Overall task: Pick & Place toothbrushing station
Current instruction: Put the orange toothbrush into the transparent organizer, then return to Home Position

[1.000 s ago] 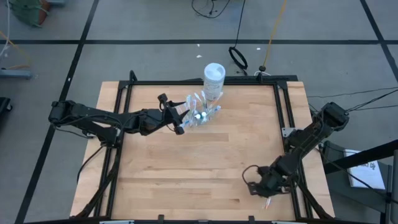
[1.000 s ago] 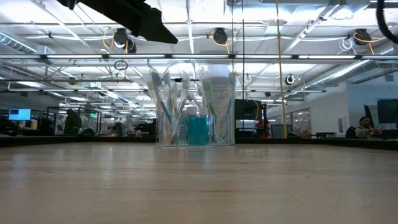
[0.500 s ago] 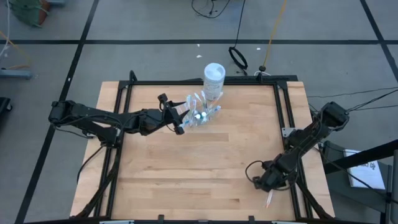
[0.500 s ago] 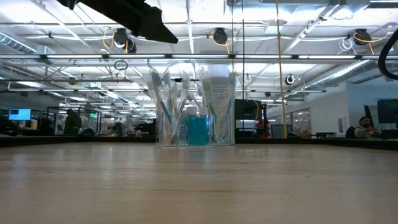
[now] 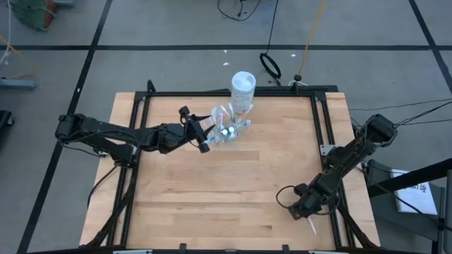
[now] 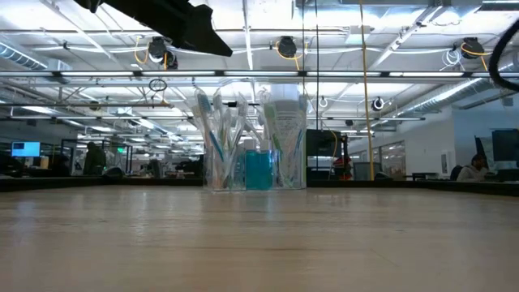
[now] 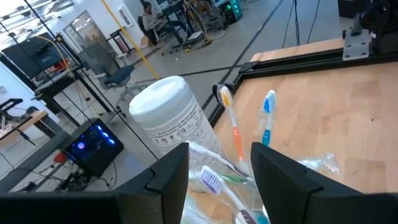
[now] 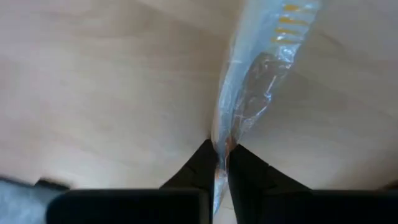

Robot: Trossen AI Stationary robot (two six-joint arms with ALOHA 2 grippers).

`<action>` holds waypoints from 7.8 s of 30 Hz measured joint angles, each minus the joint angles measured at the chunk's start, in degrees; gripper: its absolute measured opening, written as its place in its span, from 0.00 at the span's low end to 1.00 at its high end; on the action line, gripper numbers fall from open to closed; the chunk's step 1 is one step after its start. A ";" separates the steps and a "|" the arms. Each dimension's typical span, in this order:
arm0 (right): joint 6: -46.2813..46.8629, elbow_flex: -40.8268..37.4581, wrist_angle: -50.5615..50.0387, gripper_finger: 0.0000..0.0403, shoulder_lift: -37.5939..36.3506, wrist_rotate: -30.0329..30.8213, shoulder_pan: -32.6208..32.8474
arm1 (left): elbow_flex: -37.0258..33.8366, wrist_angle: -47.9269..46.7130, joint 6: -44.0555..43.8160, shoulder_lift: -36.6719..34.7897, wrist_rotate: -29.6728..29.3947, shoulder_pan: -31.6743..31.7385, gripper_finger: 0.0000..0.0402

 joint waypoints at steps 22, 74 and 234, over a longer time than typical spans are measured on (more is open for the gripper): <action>-109.80 0.39 40.10 0.05 -6.19 68.78 -16.55 | -0.02 -7.33 -12.49 0.04 1.15 -0.27 0.45; -129.67 -0.15 89.97 0.35 15.81 34.91 -59.22 | -0.04 -7.93 -22.07 0.02 6.88 -3.98 0.45; -109.08 -27.08 23.84 0.38 -83.67 -3.25 -52.47 | -42.09 -1.84 -3.51 -71.70 28.88 -3.99 0.45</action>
